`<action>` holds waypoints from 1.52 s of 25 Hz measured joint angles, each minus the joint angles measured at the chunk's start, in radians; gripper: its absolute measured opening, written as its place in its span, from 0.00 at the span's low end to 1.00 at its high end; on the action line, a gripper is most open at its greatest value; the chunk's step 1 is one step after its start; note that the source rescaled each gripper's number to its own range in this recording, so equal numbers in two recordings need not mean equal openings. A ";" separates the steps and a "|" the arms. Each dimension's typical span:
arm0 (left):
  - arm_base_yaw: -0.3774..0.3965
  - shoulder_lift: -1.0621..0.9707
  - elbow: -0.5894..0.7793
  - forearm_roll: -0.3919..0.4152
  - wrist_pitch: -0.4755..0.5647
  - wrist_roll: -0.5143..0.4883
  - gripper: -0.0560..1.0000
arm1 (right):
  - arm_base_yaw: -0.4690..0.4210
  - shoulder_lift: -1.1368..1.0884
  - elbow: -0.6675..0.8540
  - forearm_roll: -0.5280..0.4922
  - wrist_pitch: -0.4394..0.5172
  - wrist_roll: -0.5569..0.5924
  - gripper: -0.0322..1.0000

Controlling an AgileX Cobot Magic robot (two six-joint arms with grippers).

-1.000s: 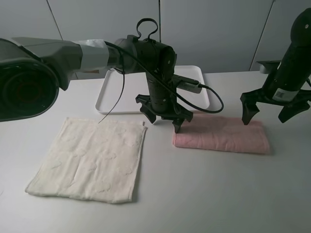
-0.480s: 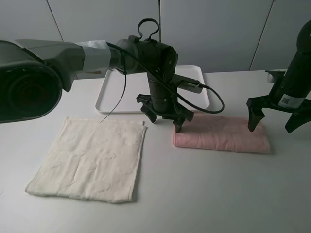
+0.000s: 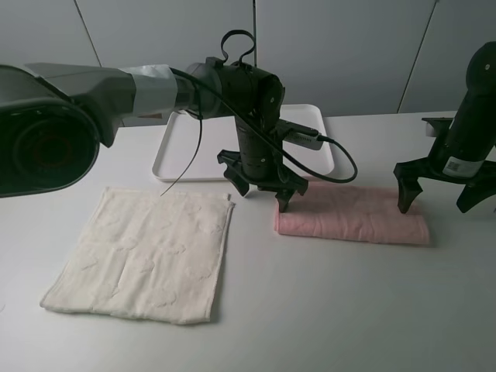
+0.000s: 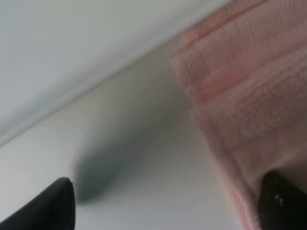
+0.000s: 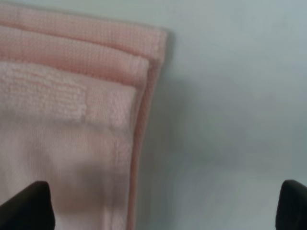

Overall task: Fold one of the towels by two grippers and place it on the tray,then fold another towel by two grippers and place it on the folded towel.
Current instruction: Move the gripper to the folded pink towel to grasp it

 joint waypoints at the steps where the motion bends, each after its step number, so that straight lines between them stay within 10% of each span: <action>1: 0.000 0.000 0.000 0.000 0.001 0.000 0.98 | 0.000 0.004 0.000 0.005 -0.001 0.000 1.00; 31: 0.000 0.000 0.000 0.004 0.006 0.006 0.98 | 0.000 0.076 0.018 0.079 -0.028 0.000 0.89; 38: 0.000 0.000 0.000 0.004 0.006 0.006 0.98 | 0.000 0.063 0.066 0.135 -0.074 -0.018 0.53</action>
